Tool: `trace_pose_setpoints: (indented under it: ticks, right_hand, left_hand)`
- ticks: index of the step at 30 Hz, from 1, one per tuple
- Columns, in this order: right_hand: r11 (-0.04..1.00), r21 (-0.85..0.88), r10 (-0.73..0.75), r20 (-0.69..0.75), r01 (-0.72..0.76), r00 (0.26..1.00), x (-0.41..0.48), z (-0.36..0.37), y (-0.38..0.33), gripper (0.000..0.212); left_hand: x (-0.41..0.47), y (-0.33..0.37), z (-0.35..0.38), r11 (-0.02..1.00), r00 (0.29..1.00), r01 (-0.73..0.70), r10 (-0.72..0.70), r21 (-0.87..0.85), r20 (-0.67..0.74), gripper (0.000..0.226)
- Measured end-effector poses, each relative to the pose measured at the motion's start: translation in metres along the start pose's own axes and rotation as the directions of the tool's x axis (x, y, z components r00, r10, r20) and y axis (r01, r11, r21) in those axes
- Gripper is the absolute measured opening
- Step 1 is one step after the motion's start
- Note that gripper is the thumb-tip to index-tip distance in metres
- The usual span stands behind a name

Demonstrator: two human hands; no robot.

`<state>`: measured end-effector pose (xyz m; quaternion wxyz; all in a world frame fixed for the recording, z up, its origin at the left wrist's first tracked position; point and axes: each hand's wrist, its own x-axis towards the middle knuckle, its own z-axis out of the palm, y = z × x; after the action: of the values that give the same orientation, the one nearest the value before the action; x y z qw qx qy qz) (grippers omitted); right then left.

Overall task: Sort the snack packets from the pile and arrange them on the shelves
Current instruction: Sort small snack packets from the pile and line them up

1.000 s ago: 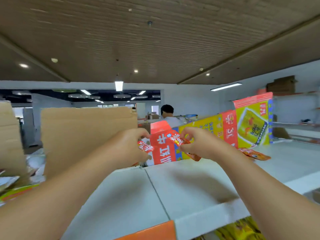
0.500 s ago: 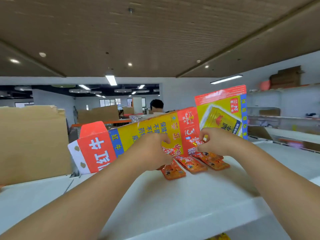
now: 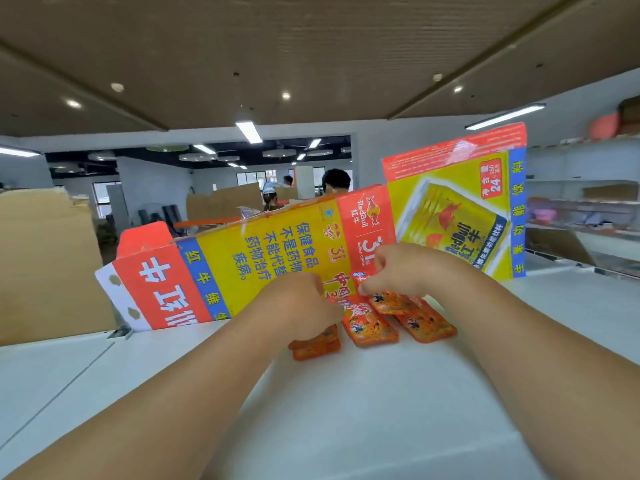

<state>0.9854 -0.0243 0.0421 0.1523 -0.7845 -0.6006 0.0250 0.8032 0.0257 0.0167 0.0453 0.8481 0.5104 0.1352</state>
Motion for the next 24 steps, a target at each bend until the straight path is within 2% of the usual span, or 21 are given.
trace_pose_setpoints:
  ticks: [6, 15, 24]
  right_hand:
    - [0.998, 0.033, -0.048, 0.007, 0.048, 0.999, 0.0, 0.01, 0.005, 0.044]
    - [0.996, -0.009, -0.089, 0.097, 0.091, 0.991, -0.015, 0.021, -0.006, 0.041]
    - [0.993, -0.078, -0.08, 0.105, 0.089, 0.991, -0.009, 0.032, -0.012, 0.042]
  left_hand:
    - [-0.005, 0.002, 0.007, 0.998, 0.999, 0.021, -0.018, 0.057, -0.038, 0.042]
    - [-0.01, 0.003, 0.014, 0.99, 0.997, 0.078, -0.078, 0.118, -0.003, 0.045]
    - [-0.009, 0.006, 0.021, 0.985, 0.994, 0.108, -0.109, 0.131, -0.001, 0.049]
